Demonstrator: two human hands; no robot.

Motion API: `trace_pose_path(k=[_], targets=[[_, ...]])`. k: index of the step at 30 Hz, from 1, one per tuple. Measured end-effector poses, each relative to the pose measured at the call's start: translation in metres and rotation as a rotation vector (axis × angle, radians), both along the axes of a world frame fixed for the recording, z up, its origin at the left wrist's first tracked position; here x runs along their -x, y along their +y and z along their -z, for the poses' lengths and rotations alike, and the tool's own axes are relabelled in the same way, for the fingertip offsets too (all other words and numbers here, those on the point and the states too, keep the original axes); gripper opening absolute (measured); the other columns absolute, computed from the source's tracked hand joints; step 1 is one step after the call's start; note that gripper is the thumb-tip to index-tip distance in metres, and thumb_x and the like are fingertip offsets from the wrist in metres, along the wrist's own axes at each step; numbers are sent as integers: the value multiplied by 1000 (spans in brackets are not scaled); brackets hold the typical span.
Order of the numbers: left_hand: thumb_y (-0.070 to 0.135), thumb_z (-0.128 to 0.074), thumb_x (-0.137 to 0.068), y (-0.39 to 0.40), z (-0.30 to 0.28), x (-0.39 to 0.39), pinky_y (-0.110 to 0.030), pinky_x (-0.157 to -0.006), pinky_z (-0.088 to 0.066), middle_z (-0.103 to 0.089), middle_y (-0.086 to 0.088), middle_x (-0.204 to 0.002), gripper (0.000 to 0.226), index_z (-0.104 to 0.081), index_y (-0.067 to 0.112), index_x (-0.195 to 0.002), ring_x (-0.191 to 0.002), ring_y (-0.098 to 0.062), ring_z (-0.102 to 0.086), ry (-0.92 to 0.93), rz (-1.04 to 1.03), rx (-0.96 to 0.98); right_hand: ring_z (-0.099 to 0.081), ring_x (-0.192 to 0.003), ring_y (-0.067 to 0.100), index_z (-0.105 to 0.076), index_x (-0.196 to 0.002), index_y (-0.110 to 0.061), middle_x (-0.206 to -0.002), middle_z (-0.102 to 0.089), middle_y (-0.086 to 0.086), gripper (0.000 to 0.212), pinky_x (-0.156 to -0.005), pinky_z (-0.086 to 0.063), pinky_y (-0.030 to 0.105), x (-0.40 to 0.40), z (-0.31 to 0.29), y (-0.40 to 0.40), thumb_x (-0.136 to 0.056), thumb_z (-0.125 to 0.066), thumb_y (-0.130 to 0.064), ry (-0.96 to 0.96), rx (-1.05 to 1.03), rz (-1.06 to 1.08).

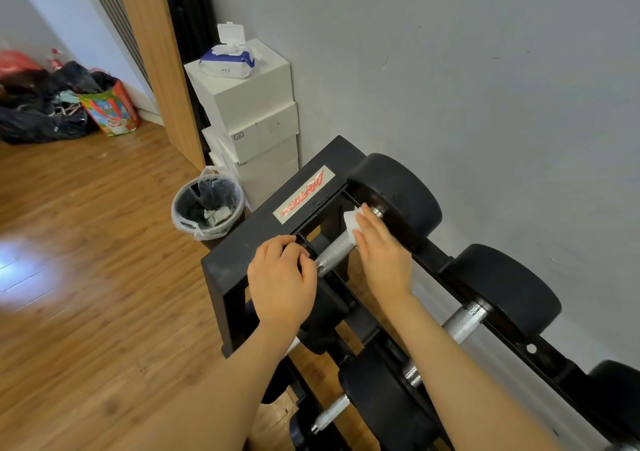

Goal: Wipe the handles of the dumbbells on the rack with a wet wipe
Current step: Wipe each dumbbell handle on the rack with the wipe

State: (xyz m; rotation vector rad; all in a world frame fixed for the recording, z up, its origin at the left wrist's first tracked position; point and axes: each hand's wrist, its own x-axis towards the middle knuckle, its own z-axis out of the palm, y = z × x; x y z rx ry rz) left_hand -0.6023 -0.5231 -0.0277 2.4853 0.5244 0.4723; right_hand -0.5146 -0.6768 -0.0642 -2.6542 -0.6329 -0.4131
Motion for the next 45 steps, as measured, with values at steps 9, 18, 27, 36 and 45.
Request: trace_pose_path(k=[9,18,27,36,45], targets=[[37,-30,-88,0,1,0,-37,-91,-41,-68,2,-110,49,-75,17,-88,-112,-18,-55,12,-2,-3,-64,-111,25,-53,-133,-7,-144,-48,9,66,-78,-58,33,-9,5,-6,-74,-82,-11,-40,119,19],[23,-49,-95,1,-3,2,-42,-100,-42,-66,-2,-122,27,-73,16,-105,-119,-20,-56,45,10,18,-69,-95,27,-61,-124,-4,-136,-55,15,55,-68,-60,33,1,-7,-7,-74,-82,-12,-117,45,-24],[32,-47,-99,-9,5,19,-44,-114,-34,-53,-6,-144,44,-55,11,-138,-135,-24,-46,76,-44,-31,-67,-91,28,-63,-116,0,-116,-64,15,44,-66,-61,39,-3,-12,-4,-76,-79,-6,-102,-59,-14],[42,-32,-92,-10,4,17,-43,-110,-35,-56,-4,-140,57,-60,12,-132,-132,-24,-48,12,-59,-29,-66,-101,26,-63,-121,-4,-122,-63,12,42,-78,-58,38,5,1,0,-81,-73,-9,-56,-102,49],[41,-34,-92,-10,4,18,-45,-108,-37,-57,-4,-139,55,-63,13,-128,-130,-24,-49,16,-52,-33,-67,-88,23,-63,-119,-1,-119,-64,13,50,-65,-57,29,11,-9,-1,-73,-82,-7,-91,-64,56]])
